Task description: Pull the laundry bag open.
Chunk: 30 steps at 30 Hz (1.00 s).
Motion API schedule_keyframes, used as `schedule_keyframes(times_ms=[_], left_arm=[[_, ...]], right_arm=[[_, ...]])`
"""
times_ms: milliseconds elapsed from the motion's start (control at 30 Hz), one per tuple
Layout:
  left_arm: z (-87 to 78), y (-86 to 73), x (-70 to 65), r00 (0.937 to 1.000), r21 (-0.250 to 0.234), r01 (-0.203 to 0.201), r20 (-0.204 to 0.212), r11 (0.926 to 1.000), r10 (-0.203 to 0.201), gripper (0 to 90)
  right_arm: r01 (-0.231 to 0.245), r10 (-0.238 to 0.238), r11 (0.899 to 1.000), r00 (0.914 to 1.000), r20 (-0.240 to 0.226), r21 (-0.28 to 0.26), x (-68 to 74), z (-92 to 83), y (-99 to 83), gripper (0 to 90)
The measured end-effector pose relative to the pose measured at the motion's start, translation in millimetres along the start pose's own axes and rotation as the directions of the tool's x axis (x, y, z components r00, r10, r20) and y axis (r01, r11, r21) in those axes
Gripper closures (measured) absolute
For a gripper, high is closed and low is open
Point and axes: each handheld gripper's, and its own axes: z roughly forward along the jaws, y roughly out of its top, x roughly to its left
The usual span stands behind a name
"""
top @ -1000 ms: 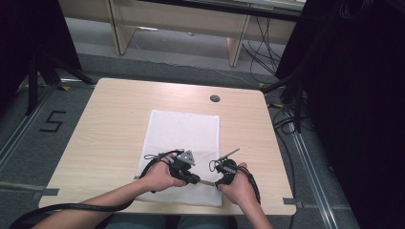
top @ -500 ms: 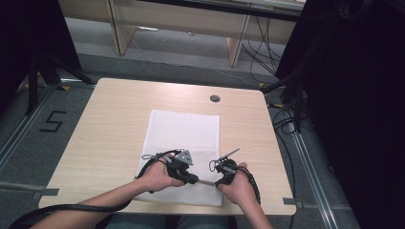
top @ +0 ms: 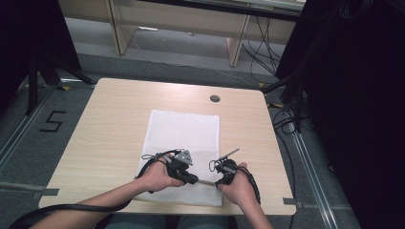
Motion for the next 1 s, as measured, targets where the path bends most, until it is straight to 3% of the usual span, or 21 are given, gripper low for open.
schedule_keyframes(times_ms=[233, 367, 467, 633, 667, 733, 800, 867, 1000], left_arm=[[1.9, 0.0, 2.1, 0.9997, -0.003, 0.022, -0.005, 0.9998, -0.022, 87.0], [1.6, 2.0, 3.0, 0.9990, 0.001, 0.044, -0.011, 0.9990, -0.044, 87.0], [0.0, 3.2, 3.8, 0.9993, 0.013, 0.036, -0.012, 0.9993, -0.036, 87.1], [-0.8, 1.1, 4.1, 0.9998, 0.024, 0.016, -0.010, 0.9996, -0.016, 87.2], [-1.0, 1.2, 3.8, 0.9999, 0.028, 0.012, -0.009, 0.9995, -0.012, 87.2], [-2.4, 1.5, 2.0, 0.9990, 0.024, 0.046, 0.001, 0.9987, -0.046, 87.2], [-5.2, 2.4, 0.9, 0.9987, 0.022, 0.050, 0.006, 0.9985, -0.050, 87.2], [-10.1, 2.4, 1.8, 0.9995, 0.032, 0.028, -0.016, 0.9991, -0.028, 87.1], [-18.8, -3.3, 5.4, 0.9986, 0.025, 0.049, -0.019, 0.9985, -0.049, 87.2]], right_arm=[[-0.013, 0.012, 1.000, 0.9995, -0.030, -0.004, 1.0, -0.6, 0.5, 90.0], [0.006, -0.006, 1.000, 1.0000, 0.005, 0.003, 0.9, 0.4, 0.4, 90.0], [0.016, -0.016, 1.000, 0.9998, 0.012, -0.005, 2.7, 0.5, -0.3, 90.0], [-0.017, 0.017, 1.000, 0.9998, -0.011, 0.008, 6.0, -1.4, -0.1, 90.0], [-0.003, 0.003, 1.000, 1.0000, -0.006, 0.002, 5.5, -0.4, -0.2, 90.0], [0.041, -0.040, 0.999, 0.9991, 0.014, -0.004, 3.1, 0.7, 0.1, 90.0], [0.024, -0.024, 1.000, 0.9994, 0.025, 0.001, 4.7, 1.0, 0.1, 90.0], [0.029, -0.029, 1.000, 0.9992, 0.027, 0.010, 4.3, 0.5, 0.5, 90.0], [0.034, -0.034, 0.999, 0.9991, 0.023, 0.006, 4.0, 0.7, 0.6, 90.0]])
